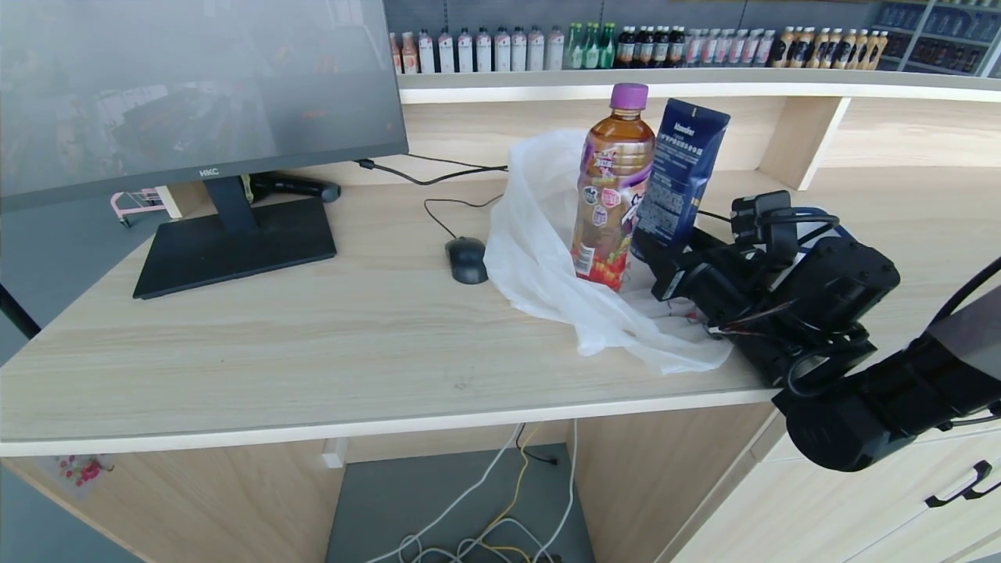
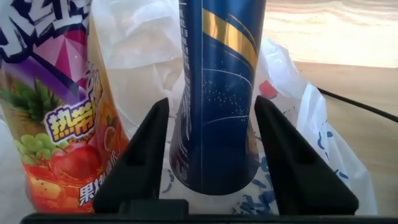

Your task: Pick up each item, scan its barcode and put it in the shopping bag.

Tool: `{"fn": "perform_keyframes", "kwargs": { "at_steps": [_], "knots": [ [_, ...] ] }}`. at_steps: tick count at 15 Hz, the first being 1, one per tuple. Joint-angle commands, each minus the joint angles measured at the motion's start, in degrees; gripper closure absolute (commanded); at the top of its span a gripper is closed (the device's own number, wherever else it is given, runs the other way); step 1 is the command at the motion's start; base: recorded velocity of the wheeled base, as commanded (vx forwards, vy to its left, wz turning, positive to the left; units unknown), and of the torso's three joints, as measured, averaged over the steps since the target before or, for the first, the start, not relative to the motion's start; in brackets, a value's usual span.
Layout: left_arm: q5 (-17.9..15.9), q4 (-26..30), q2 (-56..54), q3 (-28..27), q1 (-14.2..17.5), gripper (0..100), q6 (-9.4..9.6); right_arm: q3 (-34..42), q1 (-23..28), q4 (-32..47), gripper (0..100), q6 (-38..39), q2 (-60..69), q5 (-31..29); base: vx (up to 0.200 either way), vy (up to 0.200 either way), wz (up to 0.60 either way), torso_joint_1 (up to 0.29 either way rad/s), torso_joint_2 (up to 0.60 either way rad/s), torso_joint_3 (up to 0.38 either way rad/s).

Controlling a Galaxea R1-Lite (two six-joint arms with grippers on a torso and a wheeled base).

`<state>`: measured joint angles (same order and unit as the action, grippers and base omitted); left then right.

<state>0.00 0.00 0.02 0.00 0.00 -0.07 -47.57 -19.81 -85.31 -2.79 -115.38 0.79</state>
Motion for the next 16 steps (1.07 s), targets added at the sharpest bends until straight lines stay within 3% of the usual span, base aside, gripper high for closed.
{"fn": "perform_keyframes", "kwargs": {
  "at_steps": [1, 12, 16],
  "knots": [
    [0.00, 0.00, -0.02, 0.00, 0.00, 100, -0.01, 0.02, 0.12, -0.56, 0, -0.02, 0.60, -0.18, 0.000, 0.000, 0.00, 0.000, 0.00, 0.000],
    [0.00, 0.00, -0.02, 0.00, 0.00, 100, -0.01, 3.71, 0.21, -0.82, 0, -0.02, 6.40, -0.88, 0.000, 0.000, 0.00, 0.000, 0.00, 0.000],
    [0.00, 0.00, -0.02, 0.00, 0.00, 100, -0.01, 11.97, 0.12, -1.00, 0, -0.02, 16.86, -0.62, 0.000, 0.000, 0.00, 0.000, 0.00, 0.000]
  ]
}}
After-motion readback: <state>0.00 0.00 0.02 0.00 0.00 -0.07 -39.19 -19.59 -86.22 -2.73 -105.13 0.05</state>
